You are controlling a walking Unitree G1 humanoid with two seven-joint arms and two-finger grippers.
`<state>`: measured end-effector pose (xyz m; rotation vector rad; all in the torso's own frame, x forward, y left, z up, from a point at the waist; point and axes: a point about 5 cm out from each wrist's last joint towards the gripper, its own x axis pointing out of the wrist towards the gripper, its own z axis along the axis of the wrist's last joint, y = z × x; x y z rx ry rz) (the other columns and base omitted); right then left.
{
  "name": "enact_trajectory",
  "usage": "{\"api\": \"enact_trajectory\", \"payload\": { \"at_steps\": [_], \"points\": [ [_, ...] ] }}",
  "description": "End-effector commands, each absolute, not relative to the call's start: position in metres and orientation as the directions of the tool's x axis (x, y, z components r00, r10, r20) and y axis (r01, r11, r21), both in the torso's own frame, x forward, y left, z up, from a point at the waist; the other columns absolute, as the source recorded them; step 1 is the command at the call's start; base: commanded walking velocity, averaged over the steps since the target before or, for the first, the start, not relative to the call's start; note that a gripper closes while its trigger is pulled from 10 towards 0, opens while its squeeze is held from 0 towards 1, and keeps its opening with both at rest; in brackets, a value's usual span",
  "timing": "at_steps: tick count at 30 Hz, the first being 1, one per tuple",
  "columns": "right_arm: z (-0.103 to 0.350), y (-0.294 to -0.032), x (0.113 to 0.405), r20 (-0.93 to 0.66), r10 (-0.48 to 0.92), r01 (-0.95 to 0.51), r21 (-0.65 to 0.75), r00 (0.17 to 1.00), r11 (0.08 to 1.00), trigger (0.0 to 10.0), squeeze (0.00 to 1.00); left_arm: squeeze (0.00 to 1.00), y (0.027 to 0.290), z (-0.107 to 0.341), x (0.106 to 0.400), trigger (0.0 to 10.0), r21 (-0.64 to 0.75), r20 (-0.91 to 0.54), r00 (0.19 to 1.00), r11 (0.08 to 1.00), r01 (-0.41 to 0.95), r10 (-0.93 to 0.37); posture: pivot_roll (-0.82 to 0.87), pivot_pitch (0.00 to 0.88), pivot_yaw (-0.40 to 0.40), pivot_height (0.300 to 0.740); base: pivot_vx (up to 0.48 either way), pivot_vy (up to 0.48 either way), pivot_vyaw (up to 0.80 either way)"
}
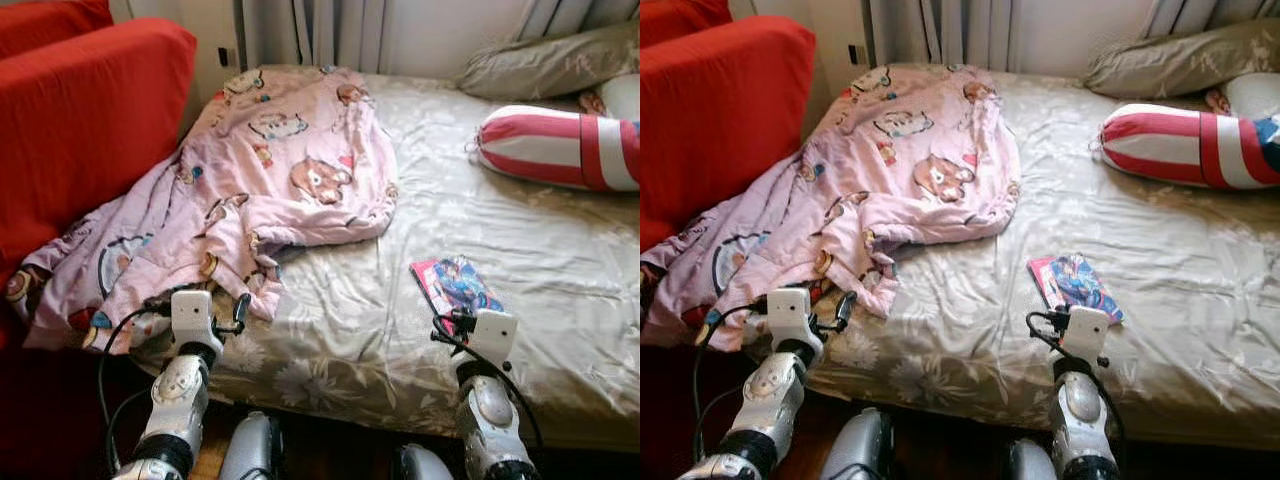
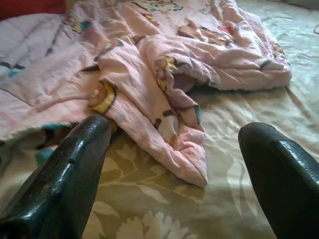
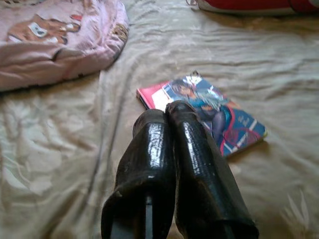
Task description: Clean up the room
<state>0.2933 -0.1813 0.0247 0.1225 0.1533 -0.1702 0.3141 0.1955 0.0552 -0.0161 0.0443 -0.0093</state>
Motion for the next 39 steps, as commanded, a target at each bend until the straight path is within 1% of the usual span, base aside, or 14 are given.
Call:
{"api": "enact_trajectory", "payload": {
  "at_steps": [1,37,39],
  "points": [
    [0.0238,-0.1817,0.2914,-0.156,-0.157,0.174,0.101,0.975,0.98,10.0,0.0,0.0,0.1956,0.0542,0.3132,10.0,-0.015,-0.048,0.999,1.0,0.008,-0.008,0.04,0.103,-0.028,0.567,0.0,0.0,0.0],
    [0.0234,-0.1808,0.2918,-0.158,-0.154,0.172,0.109,0.975,0.979,10.0,0.0,0.0,0.1938,0.0566,0.3141,10.0,-0.015,-0.034,0.999,1.0,0.02,-0.02,0.04,0.101,-0.028,0.567,0.0,0.0,0.0],
    [0.0329,-0.1729,0.2971,-0.093,-0.094,0.101,0.073,0.991,0.992,10.0,0.0,0.0,0.1945,0.0582,0.3145,10.0,-0.017,-0.025,0.999,1.0,0.02,-0.02,0.05,0.099,-0.025,0.567,0.386,0.0,0.3]
  ]
}}
